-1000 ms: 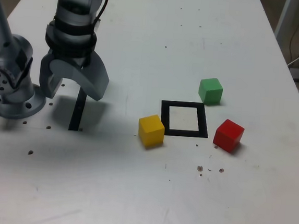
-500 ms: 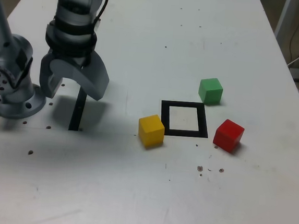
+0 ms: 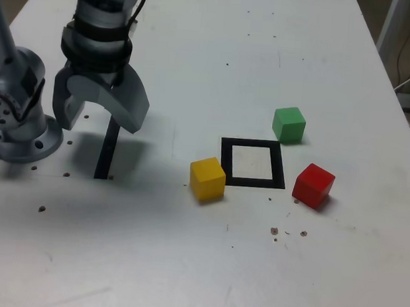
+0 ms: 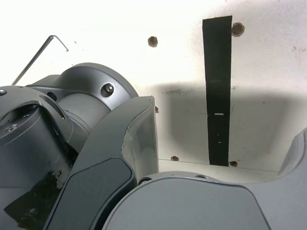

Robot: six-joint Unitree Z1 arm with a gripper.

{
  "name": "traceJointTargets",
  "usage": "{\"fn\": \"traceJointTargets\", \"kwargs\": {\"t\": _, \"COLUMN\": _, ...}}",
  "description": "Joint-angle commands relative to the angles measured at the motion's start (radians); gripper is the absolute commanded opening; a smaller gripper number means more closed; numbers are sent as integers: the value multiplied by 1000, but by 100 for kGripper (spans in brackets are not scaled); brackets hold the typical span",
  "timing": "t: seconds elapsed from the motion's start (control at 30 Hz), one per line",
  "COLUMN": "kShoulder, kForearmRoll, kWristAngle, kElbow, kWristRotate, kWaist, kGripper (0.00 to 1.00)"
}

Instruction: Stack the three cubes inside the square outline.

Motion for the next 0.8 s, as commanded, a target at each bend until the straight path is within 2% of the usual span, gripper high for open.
{"fn": "traceJointTargets", "kwargs": {"t": 0.0, "kShoulder": -5, "kForearmRoll": 5, "kWristAngle": -6, "kElbow": -11, "kWristRotate": -2, "kWaist": -2, "kGripper": 100}}
{"fn": "traceJointTargets", "kwargs": {"t": 0.37, "kShoulder": 10, "kForearmRoll": 19, "kWristAngle": -26, "kElbow": -49, "kWristRotate": -1, "kWaist": -13, "kGripper": 100}}
{"fn": "traceJointTargets", "kwargs": {"t": 0.77, "kShoulder": 96, "kForearmRoll": 108, "kWristAngle": -43, "kElbow": -248, "kWristRotate": -60, "kWaist": -155, "kGripper": 100}}
